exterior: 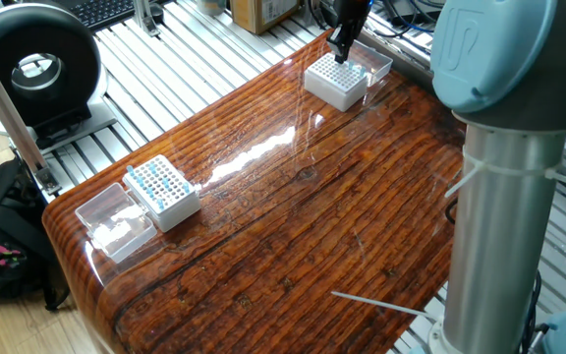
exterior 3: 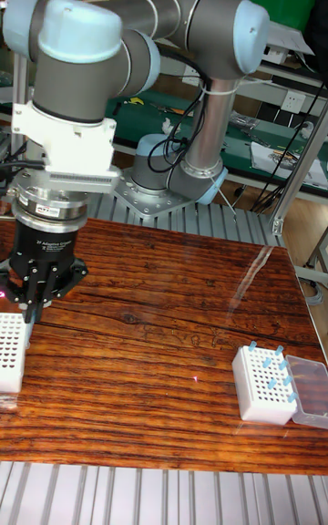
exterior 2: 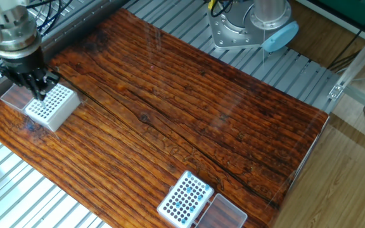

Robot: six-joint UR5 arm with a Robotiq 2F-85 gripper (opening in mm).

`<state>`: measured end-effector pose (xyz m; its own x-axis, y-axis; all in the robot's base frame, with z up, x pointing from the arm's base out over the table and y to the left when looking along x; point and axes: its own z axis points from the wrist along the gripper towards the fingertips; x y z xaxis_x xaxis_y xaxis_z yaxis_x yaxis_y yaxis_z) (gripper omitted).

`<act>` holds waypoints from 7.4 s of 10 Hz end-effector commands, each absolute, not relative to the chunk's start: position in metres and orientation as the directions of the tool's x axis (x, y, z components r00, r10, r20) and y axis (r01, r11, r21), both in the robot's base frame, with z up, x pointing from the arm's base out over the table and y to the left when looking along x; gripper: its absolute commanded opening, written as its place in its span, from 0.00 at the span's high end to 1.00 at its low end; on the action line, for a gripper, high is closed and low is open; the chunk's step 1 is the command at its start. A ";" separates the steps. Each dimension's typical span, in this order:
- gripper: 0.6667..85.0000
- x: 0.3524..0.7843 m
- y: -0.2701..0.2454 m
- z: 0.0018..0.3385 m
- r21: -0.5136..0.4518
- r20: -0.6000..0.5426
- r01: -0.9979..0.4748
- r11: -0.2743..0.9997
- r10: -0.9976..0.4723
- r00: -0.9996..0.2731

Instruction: Transfer all medium pipette tips from one holder to another

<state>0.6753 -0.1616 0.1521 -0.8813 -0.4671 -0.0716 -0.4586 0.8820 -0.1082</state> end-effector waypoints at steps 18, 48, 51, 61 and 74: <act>0.99 0.663 0.194 0.147 0.038 -0.112 -0.237 0.971 -0.232 -0.966; 0.99 0.610 0.215 0.113 0.028 -0.070 -0.181 0.983 -0.179 -0.981; 0.99 0.609 0.215 0.112 0.027 -0.068 -0.181 0.983 -0.179 -0.982; 0.99 0.609 0.214 0.107 0.017 -0.073 -0.185 0.983 -0.184 -0.980; 0.58 0.619 0.203 0.111 -0.002 -0.076 -0.260 0.966 -0.259 -0.963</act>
<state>0.6137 0.2099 0.1069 -0.9644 -0.2526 -0.0778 -0.2534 0.9674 0.0008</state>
